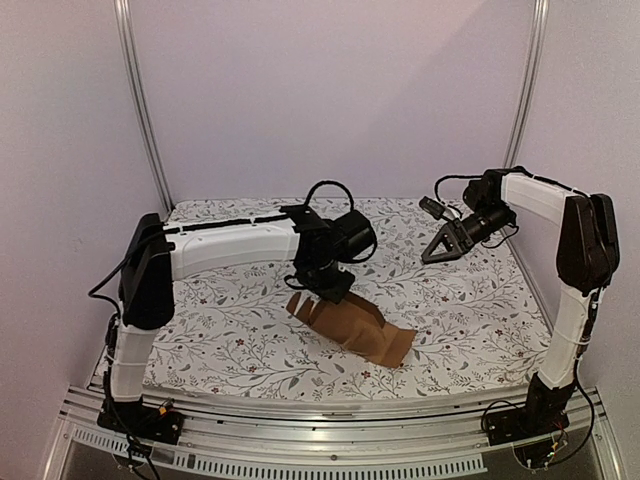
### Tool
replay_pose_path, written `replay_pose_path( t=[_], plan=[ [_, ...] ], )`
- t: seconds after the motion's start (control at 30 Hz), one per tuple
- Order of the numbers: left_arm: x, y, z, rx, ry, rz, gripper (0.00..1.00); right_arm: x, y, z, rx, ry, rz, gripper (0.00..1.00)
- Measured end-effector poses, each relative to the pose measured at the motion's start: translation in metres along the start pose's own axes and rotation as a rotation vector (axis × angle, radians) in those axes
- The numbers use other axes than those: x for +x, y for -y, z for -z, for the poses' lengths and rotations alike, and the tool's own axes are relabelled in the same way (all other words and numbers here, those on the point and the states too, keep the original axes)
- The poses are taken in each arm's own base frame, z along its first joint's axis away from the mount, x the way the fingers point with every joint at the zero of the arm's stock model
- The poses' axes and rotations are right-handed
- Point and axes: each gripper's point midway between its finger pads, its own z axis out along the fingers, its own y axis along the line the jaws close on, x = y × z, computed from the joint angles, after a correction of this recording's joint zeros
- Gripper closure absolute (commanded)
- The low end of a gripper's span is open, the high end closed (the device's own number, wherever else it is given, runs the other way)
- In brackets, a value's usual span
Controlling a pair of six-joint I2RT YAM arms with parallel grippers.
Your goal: Fold the paper box
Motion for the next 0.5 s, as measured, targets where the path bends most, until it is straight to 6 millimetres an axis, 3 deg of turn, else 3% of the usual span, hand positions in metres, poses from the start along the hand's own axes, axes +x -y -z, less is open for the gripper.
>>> replay_pose_path(
  t=[0.13,0.23,0.33,0.5],
  plan=[
    [-0.038,-0.024,-0.01,-0.009,0.056,0.004,0.63,0.0,0.0,0.0,0.0,0.0,0.0,0.34],
    [-0.054,-0.039,-0.009,-0.024,0.09,0.016,0.5,0.0,0.0,0.0,0.001,-0.001,-0.001,0.34],
    [-0.06,-0.047,-0.005,-0.035,0.112,0.034,0.49,0.0,0.0,0.0,0.002,-0.001,-0.001,0.34],
    [-0.051,-0.044,-0.002,-0.007,0.074,0.073,0.48,0.001,0.001,0.0,0.004,-0.003,0.0,0.34]
  ],
)
